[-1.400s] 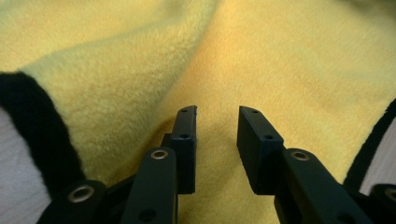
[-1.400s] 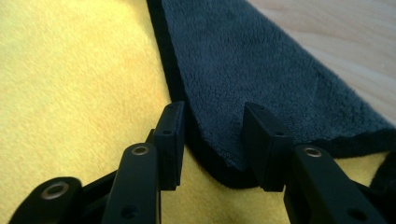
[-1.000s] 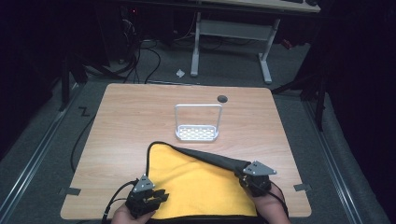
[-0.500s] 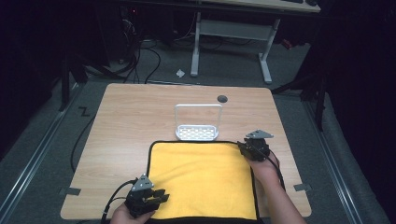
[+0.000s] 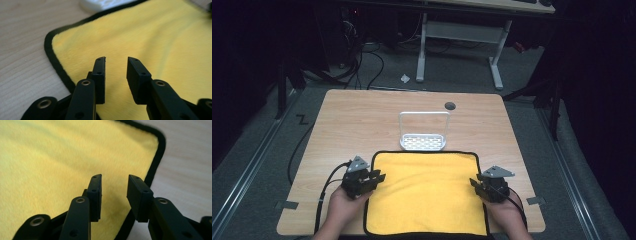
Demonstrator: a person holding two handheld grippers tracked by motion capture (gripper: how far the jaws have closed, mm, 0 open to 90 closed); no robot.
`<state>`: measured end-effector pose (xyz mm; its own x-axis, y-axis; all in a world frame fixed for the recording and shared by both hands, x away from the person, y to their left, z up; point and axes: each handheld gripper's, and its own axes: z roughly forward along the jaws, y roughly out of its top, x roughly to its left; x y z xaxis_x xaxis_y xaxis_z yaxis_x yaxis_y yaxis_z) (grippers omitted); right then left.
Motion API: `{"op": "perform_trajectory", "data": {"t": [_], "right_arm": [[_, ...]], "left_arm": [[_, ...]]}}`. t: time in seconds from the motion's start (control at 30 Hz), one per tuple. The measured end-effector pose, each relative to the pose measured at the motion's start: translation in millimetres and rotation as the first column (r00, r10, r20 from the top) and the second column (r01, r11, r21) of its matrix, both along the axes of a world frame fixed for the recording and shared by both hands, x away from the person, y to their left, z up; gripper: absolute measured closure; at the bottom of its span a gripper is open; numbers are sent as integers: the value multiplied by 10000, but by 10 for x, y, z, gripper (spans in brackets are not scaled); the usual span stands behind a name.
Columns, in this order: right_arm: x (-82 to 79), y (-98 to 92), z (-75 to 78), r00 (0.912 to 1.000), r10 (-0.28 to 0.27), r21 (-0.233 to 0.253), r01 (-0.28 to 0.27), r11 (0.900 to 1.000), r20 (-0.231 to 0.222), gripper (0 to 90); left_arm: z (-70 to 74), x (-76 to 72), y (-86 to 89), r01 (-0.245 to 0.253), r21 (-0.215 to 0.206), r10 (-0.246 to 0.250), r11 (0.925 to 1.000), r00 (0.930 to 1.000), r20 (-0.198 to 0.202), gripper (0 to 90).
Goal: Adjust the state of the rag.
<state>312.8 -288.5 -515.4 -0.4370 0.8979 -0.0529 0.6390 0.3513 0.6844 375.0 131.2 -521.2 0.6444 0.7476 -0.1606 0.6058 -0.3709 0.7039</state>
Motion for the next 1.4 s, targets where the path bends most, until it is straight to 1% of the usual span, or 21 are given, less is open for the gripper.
{"op": "perform_trajectory", "data": {"t": [0.03, 0.07, 0.1, 0.13, 0.2, 0.27, 0.33, 0.37, 0.47, 0.5, 0.57, 0.6, 0.7, 0.73, 0.83, 0.93, 1.0, 1.07, 1.2, 1.27, 1.4], "right_arm": [[4, 0, -30, 9999, -66, -143, 64, 9999, -150, 674], [10, -18, -45, 9998, -83, -70, 81, 9999, -166, 679], [25, -47, -43, 9995, -165, 44, 166, 9999, -256, 680], [42, -76, -37, 9992, -270, -27, 270, 9996, -280, 680], [73, -164, -33, 9982, -559, -196, 555, 9983, -221, 680], [105, -290, -40, 9956, -913, -7, 913, 9958, -221, 680], [117, -372, -40, 9934, -1117, 59, 1119, 9937, -244, 679], [117, -391, -39, 9930, -1150, 94, 1153, 9933, -263, 677], [89, -366, -38, 9929, -1186, 19, 1186, 9929, -81, 637], [76, -354, -36, 9931, -1171, 80, 1171, 9931, 31, 621], [46, -329, -25, 9933, -1134, 315, 1126, 9931, 237, 600], [32, -316, -16, 9936, -1081, 437, 1067, 9933, 332, 589], [-4, -271, -1, 9934, -889, 383, 863, 9955, 723, 586], [-12, -262, 0, 9936, -867, 399, 839, 9957, 724, 587], [-26, -255, -6, 9936, -787, 428, 755, 9962, 808, 578], [-44, -260, -7, 9933, -795, 444, 760, 9961, 844, 576], [-62, -262, 8, 9925, -771, 439, 732, 9963, 953, 577], [-82, -257, 31, 9912, -795, 497, 746, 9960, 1057, 576], [-121, -216, 90, 9901, -678, 599, 608, 9964, 1231, 562], [-143, -166, 118, 9893, -573, 633, 491, 9968, 1338, 553], [-191, -25, 159, 9891, -152, 575, 68, 9983, 1465, 540]], "left_arm": [[-52, 38, -25, 33, -50, -32, 10000, 10000, 84, 689], [-66, 59, -48, -28, -127, 31, 9999, 9998, 181, 694], [-69, 77, -75, -108, -209, 111, 9997, 9998, 135, 694], [-68, 83, -104, -73, -246, 76, 9997, 9999, 94, 691], [-68, 56, -227, 266, -185, -263, 9995, 9995, 174, 684], [-65, 15, -318, 498, -69, -496, 9987, 9984, 257, 680], [-69, -26, -355, 528, -13, -527, 9986, 9979, 365, 680], [-71, -44, -358, 512, 79, -515, 9987, 9975, 486, 680], [-71, -50, -325, 440, -118, -435, 9990, 9983, 392, 663], [-65, -47, -314, 391, -94, -386, 9992, 9982, 457, 640], [-38, -33, -258, 208, -12, -206, 9998, 9951, 972, 595], [-29, -14, -230, 119, -106, -106, 9999, 9938, 1111, 583], [-28, 76, -143, -281, -526, 346, 9982, 9912, 1276, 545], [-37, 109, -116, -442, -607, 516, 9972, 9907, 1259, 533], [-85, 209, -47, -728, -978, 805, 9925, 9938, 769, 496], [-106, 296, -33, -746, -656, 782, 9951, 9955, 540, 479], [-88, 349, -26, -731, -798, 765, 9941, 9962, 406, 468], [-61, 401, -20, -772, -773, 806, 9940, 9959, 407, 447], [-58, 495, -10, -970, -1040, 1010, 9898, 9943, 346, 424], [-87, 541, -26, -965, -740, 985, 9926, 9948, 248, 411], [-117, 588, -72, -880, -671, 903, 9939, 9954, 324, 405]]}}
